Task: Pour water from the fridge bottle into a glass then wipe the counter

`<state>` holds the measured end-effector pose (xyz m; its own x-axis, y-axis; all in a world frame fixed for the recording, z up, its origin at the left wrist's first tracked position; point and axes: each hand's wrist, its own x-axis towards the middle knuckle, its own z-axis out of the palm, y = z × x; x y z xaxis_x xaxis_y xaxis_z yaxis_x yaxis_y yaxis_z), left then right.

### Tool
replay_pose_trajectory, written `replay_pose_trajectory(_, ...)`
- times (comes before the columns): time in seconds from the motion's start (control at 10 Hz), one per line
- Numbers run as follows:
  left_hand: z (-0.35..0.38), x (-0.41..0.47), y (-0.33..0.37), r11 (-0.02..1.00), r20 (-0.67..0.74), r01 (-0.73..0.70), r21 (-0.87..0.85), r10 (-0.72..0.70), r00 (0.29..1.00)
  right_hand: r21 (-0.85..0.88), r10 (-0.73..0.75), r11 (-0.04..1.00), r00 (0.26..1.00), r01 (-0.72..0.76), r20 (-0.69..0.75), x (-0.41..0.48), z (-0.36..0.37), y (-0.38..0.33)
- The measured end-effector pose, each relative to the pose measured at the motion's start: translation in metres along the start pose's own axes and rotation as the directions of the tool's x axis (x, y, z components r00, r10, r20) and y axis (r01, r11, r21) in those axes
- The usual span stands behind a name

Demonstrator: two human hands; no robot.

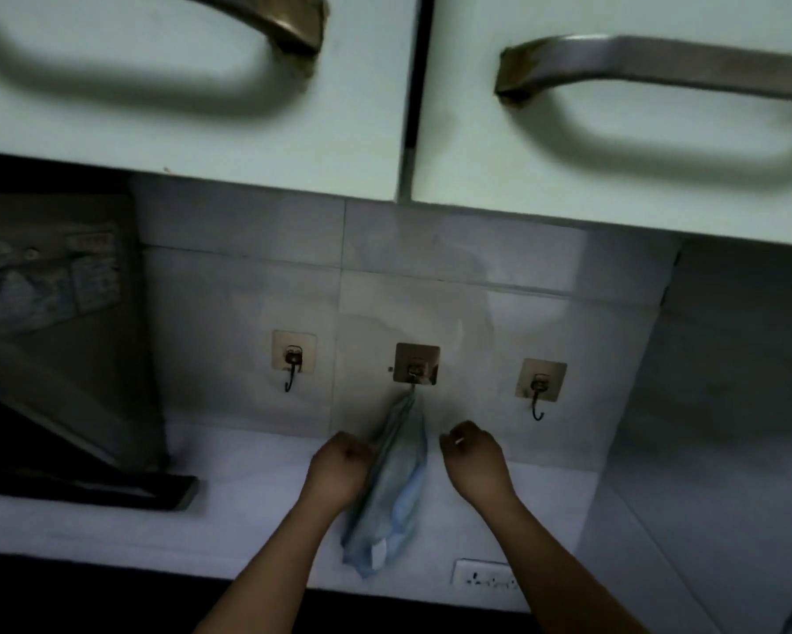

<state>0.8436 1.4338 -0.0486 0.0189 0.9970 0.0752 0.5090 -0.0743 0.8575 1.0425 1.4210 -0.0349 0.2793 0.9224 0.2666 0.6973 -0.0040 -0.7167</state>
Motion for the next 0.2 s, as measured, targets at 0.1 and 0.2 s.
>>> replay_pose_trajectory(0.1,-0.006,-0.025,-0.009,0.995,-0.109,0.057,-0.086,-0.066,0.992,0.016,-0.075,0.997,0.997,0.075,-0.024,-0.017,-0.012,-0.005)
replay_pose_trajectory(0.2,-0.010,-0.059,-0.019,0.986,-0.163,0.032,-0.165,-0.059,0.985,0.053,-0.133,0.990,0.991,0.134,-0.025,-0.039,-0.024,-0.014)
